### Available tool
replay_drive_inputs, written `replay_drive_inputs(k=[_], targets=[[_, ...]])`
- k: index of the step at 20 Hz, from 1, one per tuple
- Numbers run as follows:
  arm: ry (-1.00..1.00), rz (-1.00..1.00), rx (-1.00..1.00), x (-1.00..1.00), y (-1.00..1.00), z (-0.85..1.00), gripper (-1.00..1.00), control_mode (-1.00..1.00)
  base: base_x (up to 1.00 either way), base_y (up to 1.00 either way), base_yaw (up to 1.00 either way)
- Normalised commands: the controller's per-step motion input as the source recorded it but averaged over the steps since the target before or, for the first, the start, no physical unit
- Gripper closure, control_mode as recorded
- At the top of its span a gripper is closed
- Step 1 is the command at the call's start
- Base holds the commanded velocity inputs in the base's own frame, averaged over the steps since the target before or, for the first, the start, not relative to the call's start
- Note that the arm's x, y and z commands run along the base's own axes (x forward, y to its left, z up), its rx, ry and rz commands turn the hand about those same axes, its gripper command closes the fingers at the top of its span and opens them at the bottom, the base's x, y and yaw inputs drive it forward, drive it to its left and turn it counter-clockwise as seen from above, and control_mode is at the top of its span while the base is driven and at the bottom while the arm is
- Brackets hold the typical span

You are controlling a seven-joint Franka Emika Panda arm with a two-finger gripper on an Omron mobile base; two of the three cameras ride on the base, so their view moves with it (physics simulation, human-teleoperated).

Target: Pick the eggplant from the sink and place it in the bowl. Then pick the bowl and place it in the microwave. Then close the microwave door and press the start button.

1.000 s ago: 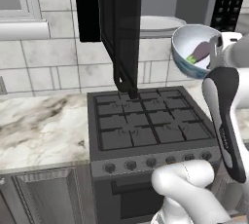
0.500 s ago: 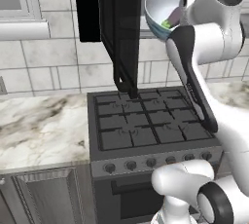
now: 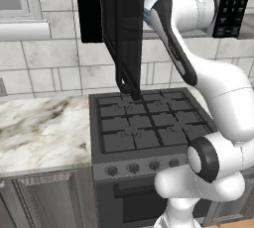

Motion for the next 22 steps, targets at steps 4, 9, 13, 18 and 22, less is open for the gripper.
replay_drive_inputs(k=[4,9,13,18,22], targets=[[0.06,0.0,-0.01,1.0,-0.01,0.0,1.0,-1.0,0.0,0.0,0.0],[0.07,0.0,-0.01,1.0,-0.05,0.0,1.0,-1.0,0.0,0.0,0.0],[0.05,0.0,-0.02,1.0,-0.07,0.0,1.0,-1.0,0.0,0.0,0.0],[0.01,0.02,-0.05,0.69,-0.16,-0.12,1.0,-1.0,0.0,0.0,0.0],[0.0,0.05,-0.05,0.02,-0.16,-0.29,1.0,-1.0,0.0,0.0,0.0]])
